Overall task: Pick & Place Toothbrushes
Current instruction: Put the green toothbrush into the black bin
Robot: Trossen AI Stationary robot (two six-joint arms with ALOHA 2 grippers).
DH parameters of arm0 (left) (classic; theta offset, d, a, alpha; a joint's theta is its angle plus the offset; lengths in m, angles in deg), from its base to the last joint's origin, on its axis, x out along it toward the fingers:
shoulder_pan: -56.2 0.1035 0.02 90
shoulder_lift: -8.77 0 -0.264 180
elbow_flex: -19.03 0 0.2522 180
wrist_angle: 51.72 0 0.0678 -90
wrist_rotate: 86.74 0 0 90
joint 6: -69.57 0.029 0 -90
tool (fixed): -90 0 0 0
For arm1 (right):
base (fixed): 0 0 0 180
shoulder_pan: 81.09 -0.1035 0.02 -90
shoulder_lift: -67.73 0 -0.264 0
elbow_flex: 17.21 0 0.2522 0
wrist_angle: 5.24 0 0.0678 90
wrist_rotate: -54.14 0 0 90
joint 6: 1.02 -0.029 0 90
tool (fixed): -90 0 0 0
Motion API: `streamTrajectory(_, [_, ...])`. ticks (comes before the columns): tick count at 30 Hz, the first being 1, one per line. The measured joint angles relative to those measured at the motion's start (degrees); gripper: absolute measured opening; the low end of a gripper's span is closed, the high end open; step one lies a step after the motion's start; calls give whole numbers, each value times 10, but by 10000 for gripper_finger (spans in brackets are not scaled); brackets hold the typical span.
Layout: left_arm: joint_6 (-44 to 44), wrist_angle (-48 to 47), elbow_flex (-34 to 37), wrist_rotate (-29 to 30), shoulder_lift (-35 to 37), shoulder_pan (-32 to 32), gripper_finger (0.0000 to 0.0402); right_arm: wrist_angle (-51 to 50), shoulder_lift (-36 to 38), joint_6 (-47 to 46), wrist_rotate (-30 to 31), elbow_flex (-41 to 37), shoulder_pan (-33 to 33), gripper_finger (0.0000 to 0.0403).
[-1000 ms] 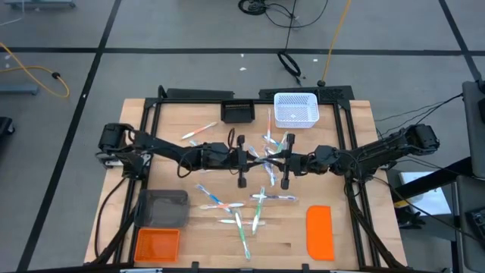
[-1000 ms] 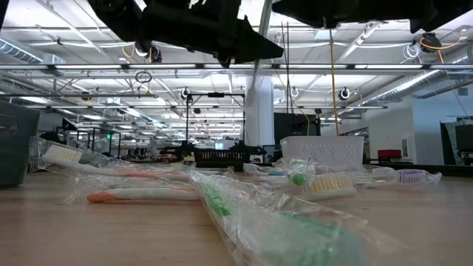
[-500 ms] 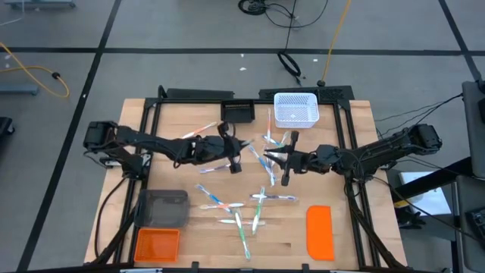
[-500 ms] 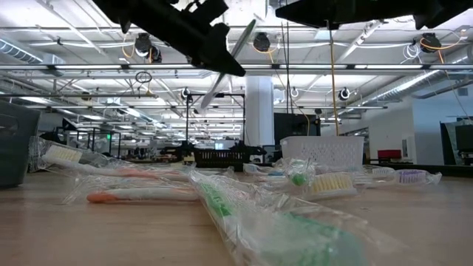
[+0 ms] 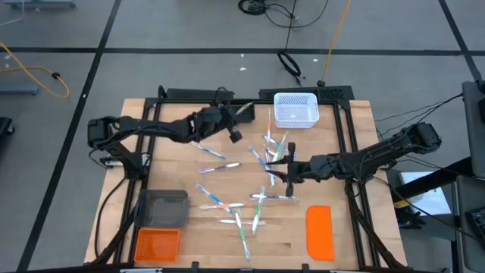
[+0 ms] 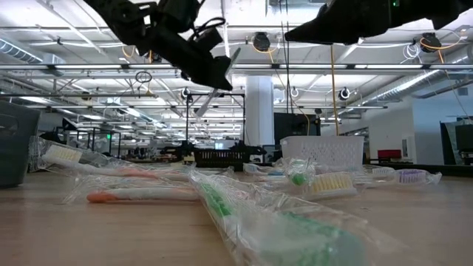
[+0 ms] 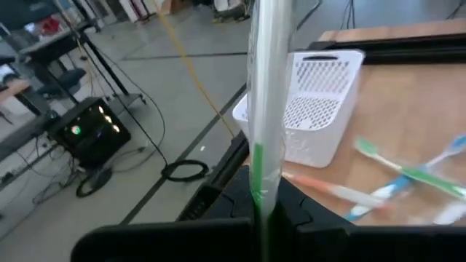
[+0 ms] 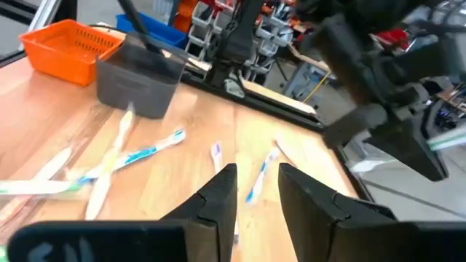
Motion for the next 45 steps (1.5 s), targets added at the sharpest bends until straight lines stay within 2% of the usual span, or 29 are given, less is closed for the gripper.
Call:
streamTrajectory(9, [5,59,0,-32,-40,60,1,-7,0,-3,0,-1,-8,95])
streamTrajectory(13, [5,114,0,-52,-75,78,1,-11,0,-11,0,-1,-8,95])
streamTrajectory(24, [7,192,-3,-56,-156,114,1,-19,0,-13,0,-1,-8,96])
streamTrajectory(33, [-5,205,-4,-57,-191,124,1,-20,0,-13,0,-1,-8,95])
streamTrajectory(40, [-13,202,-3,-57,-191,122,11,-20,-1,-15,0,-1,-8,95])
streamTrajectory(45, [-33,171,-3,-85,-191,124,5,-23,-1,-15,0,-1,-8,96])
